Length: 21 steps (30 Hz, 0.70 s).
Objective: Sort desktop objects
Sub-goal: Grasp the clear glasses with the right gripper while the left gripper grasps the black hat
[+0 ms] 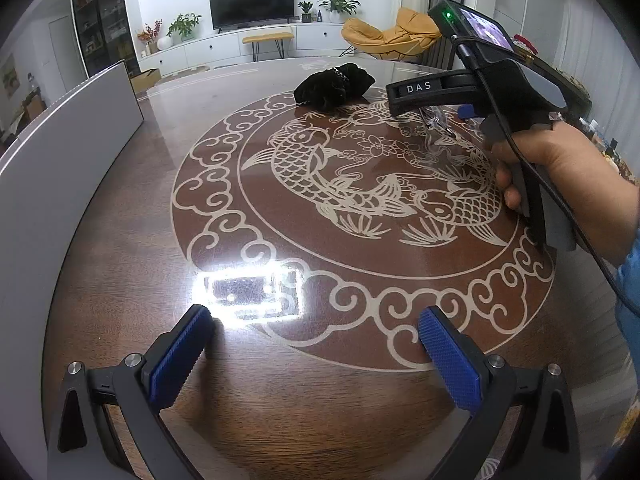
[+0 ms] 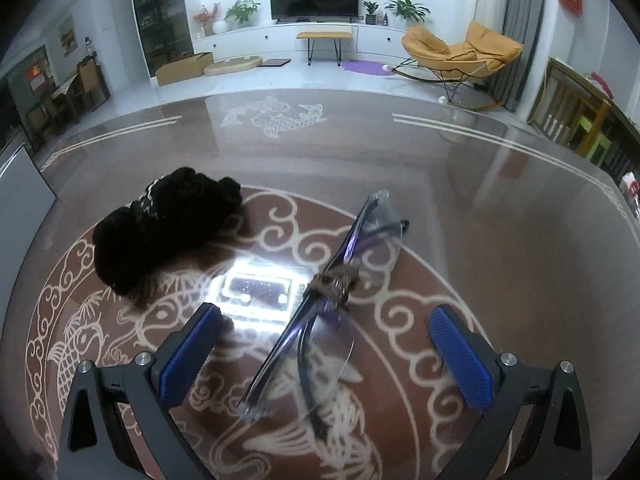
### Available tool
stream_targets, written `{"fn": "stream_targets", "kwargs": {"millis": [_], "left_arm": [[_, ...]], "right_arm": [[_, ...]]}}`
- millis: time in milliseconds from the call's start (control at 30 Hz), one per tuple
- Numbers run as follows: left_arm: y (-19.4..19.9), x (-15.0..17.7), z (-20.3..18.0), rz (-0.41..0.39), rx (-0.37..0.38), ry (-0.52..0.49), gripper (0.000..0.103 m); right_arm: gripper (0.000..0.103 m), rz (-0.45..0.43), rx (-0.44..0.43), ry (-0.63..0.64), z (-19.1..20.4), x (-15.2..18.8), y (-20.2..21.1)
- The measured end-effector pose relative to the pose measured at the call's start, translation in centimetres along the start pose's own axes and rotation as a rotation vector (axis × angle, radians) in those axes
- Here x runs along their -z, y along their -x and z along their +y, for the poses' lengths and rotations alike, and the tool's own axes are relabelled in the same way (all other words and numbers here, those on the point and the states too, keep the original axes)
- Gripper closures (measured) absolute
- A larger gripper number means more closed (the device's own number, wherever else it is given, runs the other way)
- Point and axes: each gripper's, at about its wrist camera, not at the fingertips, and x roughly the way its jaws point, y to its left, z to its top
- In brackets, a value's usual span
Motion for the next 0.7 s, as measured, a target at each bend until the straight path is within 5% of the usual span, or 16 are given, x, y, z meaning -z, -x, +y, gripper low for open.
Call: {"fn": "stream_targets", "kwargs": {"millis": [33, 100, 367, 567, 700], "left_arm": [[0.0, 0.0, 0.0, 0.0, 0.0, 0.0, 0.0], [0.0, 0.0, 0.0, 0.0, 0.0, 0.001, 0.0], [-0.3, -0.6, -0.1, 0.006, 0.003, -0.011, 0.0], [-4.9, -7.0, 0.2, 0.008, 0.044, -0.073, 0.0], [-7.8, -11.0, 0.3, 0.006, 0.042, -0.071, 0.0]], "right_arm": [[0.036, -0.019, 0.006, -0.011, -0.1, 0.1, 0.3], [0.074, -0.055, 0.001, -0.012, -0.4, 0.4, 1.2], [0.075, -0.058, -0.11, 0.042, -1.9, 5.6, 5.2], [0.075, -0.06, -0.166, -0.003, -3.4, 8.3, 7.1], [0.075, -0.058, -0.129, 0.026, -2.7, 8.4, 7.2]]}}
